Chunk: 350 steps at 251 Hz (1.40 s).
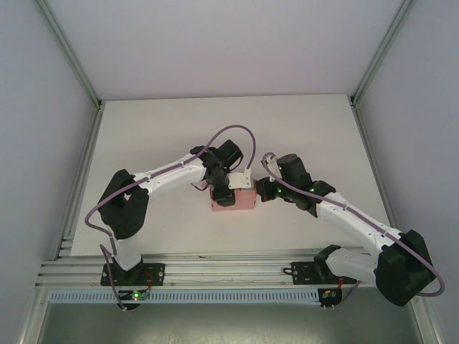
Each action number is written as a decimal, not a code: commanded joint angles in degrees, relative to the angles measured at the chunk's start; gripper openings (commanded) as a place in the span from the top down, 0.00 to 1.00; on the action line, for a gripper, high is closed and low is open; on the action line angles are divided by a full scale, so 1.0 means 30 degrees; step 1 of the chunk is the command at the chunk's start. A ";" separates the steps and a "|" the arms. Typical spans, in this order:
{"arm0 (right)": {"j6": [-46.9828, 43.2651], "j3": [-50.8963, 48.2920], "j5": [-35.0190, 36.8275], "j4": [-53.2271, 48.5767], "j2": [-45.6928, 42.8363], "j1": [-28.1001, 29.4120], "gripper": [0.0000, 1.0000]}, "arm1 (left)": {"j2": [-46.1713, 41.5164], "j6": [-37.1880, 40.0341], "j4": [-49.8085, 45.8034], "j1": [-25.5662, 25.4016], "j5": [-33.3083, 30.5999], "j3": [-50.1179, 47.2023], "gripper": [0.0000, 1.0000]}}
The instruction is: Assemble paper box
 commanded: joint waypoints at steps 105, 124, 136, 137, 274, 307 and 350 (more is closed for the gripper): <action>0.4668 -0.3268 0.0183 0.6104 -0.0921 0.1098 1.00 | 0.0540 0.0151 -0.0561 -0.0179 0.0095 0.0426 0.52; 0.5242 -0.4439 0.0603 0.7580 -0.0800 0.1096 1.00 | 0.0547 0.0137 -0.0503 -0.0206 0.0176 0.0427 0.52; 0.5164 -0.5039 0.0263 0.8706 -0.0597 0.1240 1.00 | 0.0555 0.0111 -0.0474 -0.0209 0.0169 0.0431 0.52; 0.5164 -0.5094 0.0252 0.8773 -0.0573 0.1279 1.00 | 0.0555 0.0108 -0.0474 -0.0210 0.0175 0.0428 0.52; 0.3825 -0.9385 0.1534 0.9990 -0.0344 0.1565 1.00 | 0.0614 -0.0084 -0.0342 -0.0206 -0.0053 0.0481 0.52; 0.3413 -1.0395 0.1840 1.1474 -0.0344 0.2364 1.00 | 0.0615 -0.0268 -0.0176 -0.0206 0.0107 0.0589 0.52; 0.3361 -1.1466 0.3574 1.2894 0.0021 0.3176 1.00 | 0.0467 -0.0849 0.0740 -0.0192 0.0047 0.0418 0.51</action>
